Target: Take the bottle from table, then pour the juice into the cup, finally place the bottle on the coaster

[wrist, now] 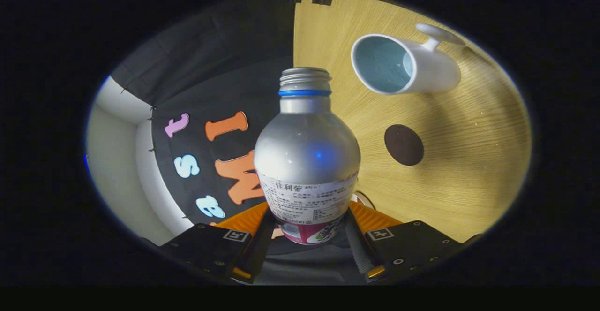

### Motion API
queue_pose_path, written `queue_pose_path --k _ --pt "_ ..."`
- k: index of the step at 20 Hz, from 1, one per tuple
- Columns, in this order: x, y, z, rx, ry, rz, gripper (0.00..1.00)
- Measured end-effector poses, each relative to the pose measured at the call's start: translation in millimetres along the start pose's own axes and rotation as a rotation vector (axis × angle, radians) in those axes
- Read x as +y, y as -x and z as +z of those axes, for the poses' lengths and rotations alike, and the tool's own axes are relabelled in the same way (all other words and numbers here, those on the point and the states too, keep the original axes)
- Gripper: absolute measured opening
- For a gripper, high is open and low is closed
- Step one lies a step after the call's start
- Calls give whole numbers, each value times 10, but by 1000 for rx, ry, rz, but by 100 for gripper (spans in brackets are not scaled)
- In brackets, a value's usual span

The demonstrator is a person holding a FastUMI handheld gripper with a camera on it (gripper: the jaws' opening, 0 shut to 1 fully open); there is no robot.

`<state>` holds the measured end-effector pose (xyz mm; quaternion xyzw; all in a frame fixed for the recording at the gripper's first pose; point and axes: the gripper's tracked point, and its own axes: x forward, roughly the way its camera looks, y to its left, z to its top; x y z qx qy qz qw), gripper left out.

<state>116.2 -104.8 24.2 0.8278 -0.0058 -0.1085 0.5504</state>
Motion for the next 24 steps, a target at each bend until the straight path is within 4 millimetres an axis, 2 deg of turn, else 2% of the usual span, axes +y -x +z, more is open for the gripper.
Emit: queue_pose_path --k 7,24 --pt "121 -24 123 -21 -35 0 76" --pt "80 -185 34 -2 -105 -23 76"
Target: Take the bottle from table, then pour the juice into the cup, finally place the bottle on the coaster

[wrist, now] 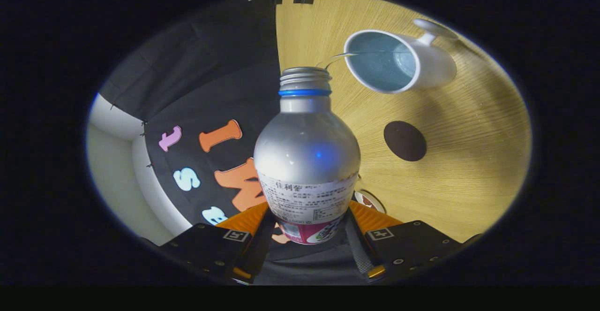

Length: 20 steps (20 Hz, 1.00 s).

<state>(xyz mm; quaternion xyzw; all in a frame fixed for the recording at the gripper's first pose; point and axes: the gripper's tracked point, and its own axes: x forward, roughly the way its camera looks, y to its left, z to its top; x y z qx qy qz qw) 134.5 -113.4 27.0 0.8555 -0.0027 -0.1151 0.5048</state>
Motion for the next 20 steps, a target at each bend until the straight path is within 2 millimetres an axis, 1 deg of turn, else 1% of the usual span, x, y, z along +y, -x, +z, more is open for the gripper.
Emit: queue_pose_path --k 5,9,11,20 --pt "-26 -29 -5 0 -21 -8 76" --pt "-21 -49 -9 -3 -33 -8 76" --pt "13 -57 -14 -3 -39 -6 76" --pt "-4 -86 -26 -7 -70 -15 76"
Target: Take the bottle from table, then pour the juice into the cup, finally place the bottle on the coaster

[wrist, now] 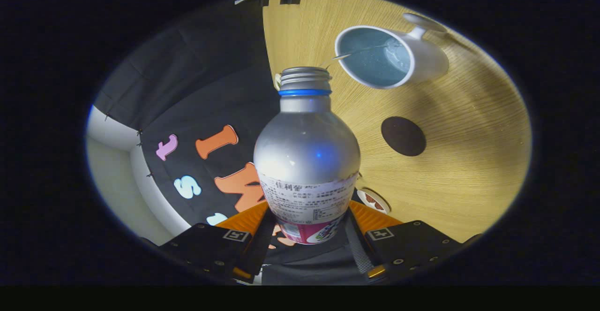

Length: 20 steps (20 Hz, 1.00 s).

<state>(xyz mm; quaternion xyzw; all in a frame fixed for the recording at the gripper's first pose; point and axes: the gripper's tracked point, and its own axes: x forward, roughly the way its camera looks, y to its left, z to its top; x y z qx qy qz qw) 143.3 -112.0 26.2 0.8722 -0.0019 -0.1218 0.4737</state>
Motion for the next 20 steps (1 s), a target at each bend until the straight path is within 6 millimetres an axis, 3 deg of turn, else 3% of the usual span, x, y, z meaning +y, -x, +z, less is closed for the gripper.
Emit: queue_pose_path --k 20 --pt "-13 -15 -39 -3 -86 2 76"
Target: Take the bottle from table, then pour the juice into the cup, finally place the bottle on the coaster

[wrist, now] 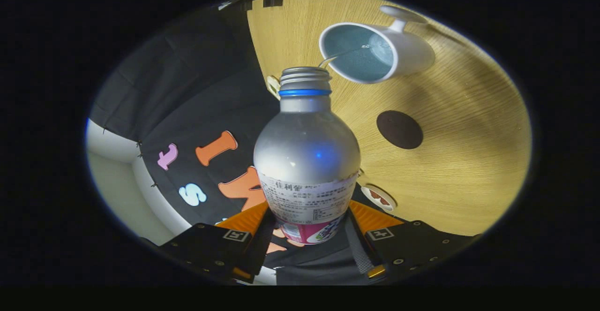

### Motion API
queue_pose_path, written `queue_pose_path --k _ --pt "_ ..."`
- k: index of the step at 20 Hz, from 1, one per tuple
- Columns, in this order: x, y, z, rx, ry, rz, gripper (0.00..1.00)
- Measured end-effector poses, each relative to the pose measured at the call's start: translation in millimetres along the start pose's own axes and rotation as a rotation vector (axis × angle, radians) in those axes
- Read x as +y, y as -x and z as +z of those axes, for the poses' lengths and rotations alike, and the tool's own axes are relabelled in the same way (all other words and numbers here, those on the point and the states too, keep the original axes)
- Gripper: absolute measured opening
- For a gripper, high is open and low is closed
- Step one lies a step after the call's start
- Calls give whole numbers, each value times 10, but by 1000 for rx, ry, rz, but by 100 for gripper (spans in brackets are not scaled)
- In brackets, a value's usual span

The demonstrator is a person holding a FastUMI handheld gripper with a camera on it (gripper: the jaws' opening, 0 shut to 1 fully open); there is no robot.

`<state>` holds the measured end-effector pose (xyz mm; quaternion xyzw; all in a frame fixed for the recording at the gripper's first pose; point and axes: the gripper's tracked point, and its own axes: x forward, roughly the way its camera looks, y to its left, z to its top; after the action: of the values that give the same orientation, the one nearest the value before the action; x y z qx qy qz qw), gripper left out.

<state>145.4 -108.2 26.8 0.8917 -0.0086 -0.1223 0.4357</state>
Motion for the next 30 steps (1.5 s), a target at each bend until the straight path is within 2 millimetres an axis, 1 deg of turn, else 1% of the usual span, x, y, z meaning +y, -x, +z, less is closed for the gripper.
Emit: queue_pose_path --k 14,21,24,30 --pt "-23 3 58 -11 -26 -9 76" --pt "37 3 63 -14 -68 20 76" --pt "21 -9 79 -21 -75 16 76" --pt "163 16 140 -29 -130 51 76"
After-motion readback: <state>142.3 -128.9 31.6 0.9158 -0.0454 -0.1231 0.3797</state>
